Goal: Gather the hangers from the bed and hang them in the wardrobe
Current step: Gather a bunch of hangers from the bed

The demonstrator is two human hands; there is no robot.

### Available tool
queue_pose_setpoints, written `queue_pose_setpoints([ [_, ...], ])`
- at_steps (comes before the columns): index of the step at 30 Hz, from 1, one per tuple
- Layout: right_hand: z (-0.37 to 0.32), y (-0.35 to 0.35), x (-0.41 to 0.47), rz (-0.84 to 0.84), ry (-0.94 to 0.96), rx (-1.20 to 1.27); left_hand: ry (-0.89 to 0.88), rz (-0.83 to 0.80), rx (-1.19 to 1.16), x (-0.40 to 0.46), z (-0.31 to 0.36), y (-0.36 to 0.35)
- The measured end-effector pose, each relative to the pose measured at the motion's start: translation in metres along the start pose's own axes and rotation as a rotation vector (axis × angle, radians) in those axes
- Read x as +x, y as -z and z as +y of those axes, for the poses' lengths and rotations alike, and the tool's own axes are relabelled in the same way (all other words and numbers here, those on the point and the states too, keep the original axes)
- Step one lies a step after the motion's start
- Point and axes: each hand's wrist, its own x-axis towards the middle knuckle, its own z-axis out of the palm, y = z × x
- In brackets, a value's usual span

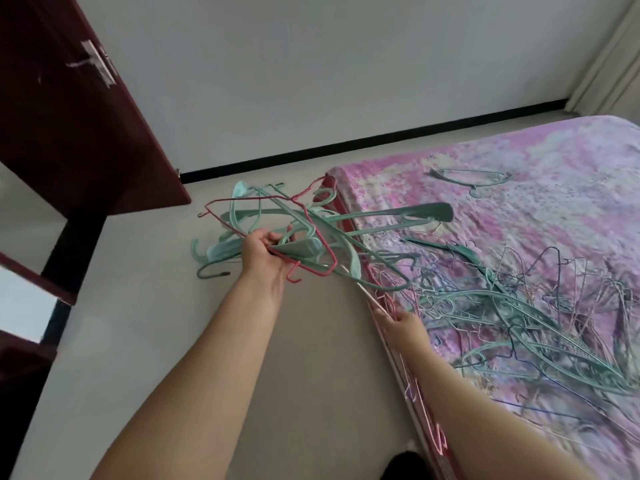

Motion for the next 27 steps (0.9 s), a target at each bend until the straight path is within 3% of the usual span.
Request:
queue_pose_setpoints([
  [6,0.037,0.048,0.007,0.104,-0.143,0.432,-0.045,0.094,-0.113,0.01,0.018,0.027],
  [9,0.042,0.083,0.011,0.146,-0.072,0.524,-0.106,0.155,-0.01,0.012,0.002,0.029],
  [14,0.028,0.141,0.02,0.05,0.131,0.505,-0.124,0.228,0.361,0.013,-0.071,0.029],
  [18,0.0,0.177,0.021,-0.035,0.279,0.434,-0.069,0.131,0.621,0.002,-0.132,0.011],
  [24,-0.028,0.199,0.016,-0.269,0.257,0.441,0.02,-0.301,0.583,-0.025,-0.193,-0.033],
  [27,-0.032,0.191,0.011,-0.279,0.271,0.193,0.024,-0.366,0.528,-0.038,-0.212,-0.054],
])
